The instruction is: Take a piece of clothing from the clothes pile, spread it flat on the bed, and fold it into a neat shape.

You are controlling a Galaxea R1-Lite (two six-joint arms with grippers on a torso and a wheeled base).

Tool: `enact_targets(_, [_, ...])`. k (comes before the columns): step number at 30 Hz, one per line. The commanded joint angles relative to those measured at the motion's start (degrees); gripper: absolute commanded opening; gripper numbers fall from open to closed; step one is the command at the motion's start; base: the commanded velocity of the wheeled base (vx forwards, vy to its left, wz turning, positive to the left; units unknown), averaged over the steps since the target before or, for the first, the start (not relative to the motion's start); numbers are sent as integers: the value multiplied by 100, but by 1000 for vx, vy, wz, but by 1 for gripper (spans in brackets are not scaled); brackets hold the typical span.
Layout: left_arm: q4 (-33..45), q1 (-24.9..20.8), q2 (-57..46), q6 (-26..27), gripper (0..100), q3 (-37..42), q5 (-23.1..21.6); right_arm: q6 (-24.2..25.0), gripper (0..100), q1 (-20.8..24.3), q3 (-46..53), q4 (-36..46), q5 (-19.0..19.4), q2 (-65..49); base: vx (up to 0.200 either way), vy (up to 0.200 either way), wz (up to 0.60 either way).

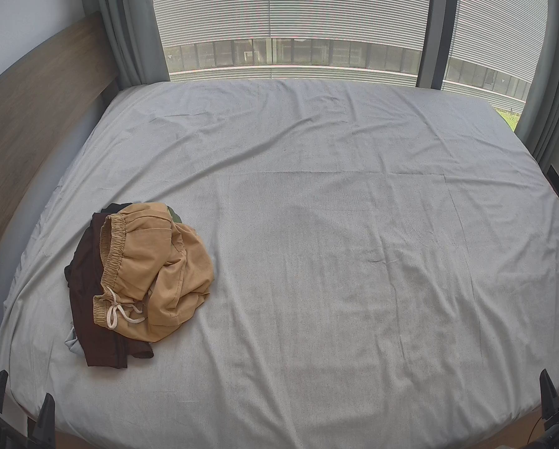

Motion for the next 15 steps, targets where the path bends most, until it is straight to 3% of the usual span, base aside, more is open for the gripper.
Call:
enact_targets(1, [0,-7,-75,-4,100,101,-5,11,100,-2,92,-2,3,-84,0,0,0])
enact_targets(15, [8,-7,-84,66,100,101,-5,29,100,-2,92,-2,12,-84,0,0,0])
